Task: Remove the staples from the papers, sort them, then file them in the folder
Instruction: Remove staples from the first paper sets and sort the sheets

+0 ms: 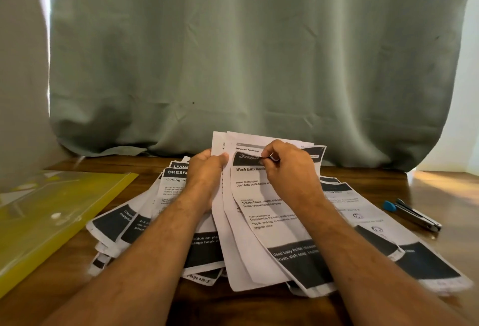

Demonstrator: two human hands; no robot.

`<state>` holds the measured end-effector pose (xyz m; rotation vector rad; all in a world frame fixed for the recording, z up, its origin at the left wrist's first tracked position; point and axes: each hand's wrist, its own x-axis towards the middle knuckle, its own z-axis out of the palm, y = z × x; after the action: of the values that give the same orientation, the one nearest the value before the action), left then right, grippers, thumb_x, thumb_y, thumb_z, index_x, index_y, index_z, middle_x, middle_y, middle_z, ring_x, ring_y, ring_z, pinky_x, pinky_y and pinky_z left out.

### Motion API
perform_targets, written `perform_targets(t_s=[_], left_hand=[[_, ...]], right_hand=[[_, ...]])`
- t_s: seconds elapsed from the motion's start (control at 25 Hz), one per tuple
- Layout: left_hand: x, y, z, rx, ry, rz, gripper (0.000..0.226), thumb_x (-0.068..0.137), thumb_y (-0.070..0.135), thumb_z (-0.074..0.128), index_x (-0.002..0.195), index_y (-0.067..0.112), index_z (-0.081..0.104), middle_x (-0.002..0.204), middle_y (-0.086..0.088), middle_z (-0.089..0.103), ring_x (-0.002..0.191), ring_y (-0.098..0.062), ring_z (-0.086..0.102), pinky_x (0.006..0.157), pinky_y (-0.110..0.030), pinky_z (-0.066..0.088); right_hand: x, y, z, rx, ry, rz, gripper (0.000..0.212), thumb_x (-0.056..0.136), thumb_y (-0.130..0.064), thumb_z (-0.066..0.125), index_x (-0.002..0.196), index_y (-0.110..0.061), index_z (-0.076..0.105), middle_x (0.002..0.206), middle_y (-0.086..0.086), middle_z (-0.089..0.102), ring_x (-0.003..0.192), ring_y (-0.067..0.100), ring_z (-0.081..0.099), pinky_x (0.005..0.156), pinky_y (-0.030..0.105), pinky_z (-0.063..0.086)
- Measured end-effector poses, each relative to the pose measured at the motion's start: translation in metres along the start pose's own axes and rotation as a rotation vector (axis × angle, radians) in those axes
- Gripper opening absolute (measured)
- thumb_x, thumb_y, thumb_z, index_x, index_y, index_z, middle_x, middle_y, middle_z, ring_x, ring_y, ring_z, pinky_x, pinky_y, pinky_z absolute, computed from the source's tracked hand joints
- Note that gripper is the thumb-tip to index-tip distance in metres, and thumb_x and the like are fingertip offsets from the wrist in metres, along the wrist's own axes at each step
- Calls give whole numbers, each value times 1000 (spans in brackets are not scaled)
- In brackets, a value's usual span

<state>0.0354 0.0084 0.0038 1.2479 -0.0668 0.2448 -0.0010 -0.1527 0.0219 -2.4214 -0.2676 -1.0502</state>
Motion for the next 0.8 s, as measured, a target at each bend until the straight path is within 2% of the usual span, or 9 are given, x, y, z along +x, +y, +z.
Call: perform_targets(t_s=[0.08, 0.2, 0.28, 0.36, 0.52, 0.6, 0.72, 0.8], left_hand=[[-2, 1, 1, 18, 8, 19, 19, 96, 6, 57, 104, 12, 73, 95, -10, 78, 86, -32, 75, 81, -49, 61], [-8, 3, 4, 22, -6, 47, 21, 97, 4, 55, 109, 8, 72, 96, -11, 78, 89, -32, 75, 84, -49, 60], [-12, 4, 5, 7, -41, 61, 21, 95, 2, 57, 109, 6, 72, 97, -15, 77, 92, -37, 74, 84, -53, 60], [-16, 6, 5, 5, -76, 56, 22, 89, -1, 63, 108, 4, 73, 96, -19, 76, 91, -42, 73, 83, -56, 60], [-20, 6, 2, 30, -85, 68, 23, 84, -4, 62, 102, 5, 75, 94, -20, 76, 89, -41, 73, 85, -60, 57], [-21, 6, 1, 22, -64, 70, 16, 93, 9, 60, 98, 7, 75, 91, -18, 77, 85, -38, 74, 85, -57, 59], [-16, 7, -1, 24, 29, 70, 32, 104, 32, 49, 93, 13, 73, 87, -12, 78, 86, -34, 75, 84, -51, 60], [-15, 7, -2, 33, 73, 102, 34, 106, 34, 46, 94, 15, 71, 87, -9, 78, 88, -34, 74, 86, -49, 60]], right_hand=[[1, 2, -3, 37, 34, 23, 19, 94, -27, 65, 113, -25, 60, 100, -4, 67, 87, 12, 59, 85, 27, 51], [2, -1, -4, 52, 56, -2, 44, 94, -28, 64, 136, -29, 50, 110, -2, 69, 101, 17, 62, 93, 34, 50], [2, -3, -2, 22, 47, -26, 47, 95, -29, 63, 140, -28, 49, 117, -1, 67, 107, 18, 61, 97, 34, 47], [2, -4, -2, -16, 57, -50, 38, 95, -29, 62, 133, -25, 58, 117, 0, 67, 106, 18, 60, 97, 31, 45], [-2, -6, -3, -28, 116, -78, 17, 95, -26, 61, 109, -22, 69, 102, -3, 62, 91, 15, 58, 84, 23, 43], [-4, -7, -2, -23, 132, -75, 12, 93, -25, 62, 103, -21, 68, 100, -5, 55, 84, 13, 56, 81, 24, 47], [-8, -11, -2, 28, 160, -79, 8, 91, -24, 65, 97, -20, 65, 108, -5, 49, 85, 12, 58, 78, 24, 54], [-10, -14, -4, 86, 216, -139, 6, 91, -21, 65, 96, -19, 63, 104, -8, 52, 82, 9, 58, 74, 20, 53]])
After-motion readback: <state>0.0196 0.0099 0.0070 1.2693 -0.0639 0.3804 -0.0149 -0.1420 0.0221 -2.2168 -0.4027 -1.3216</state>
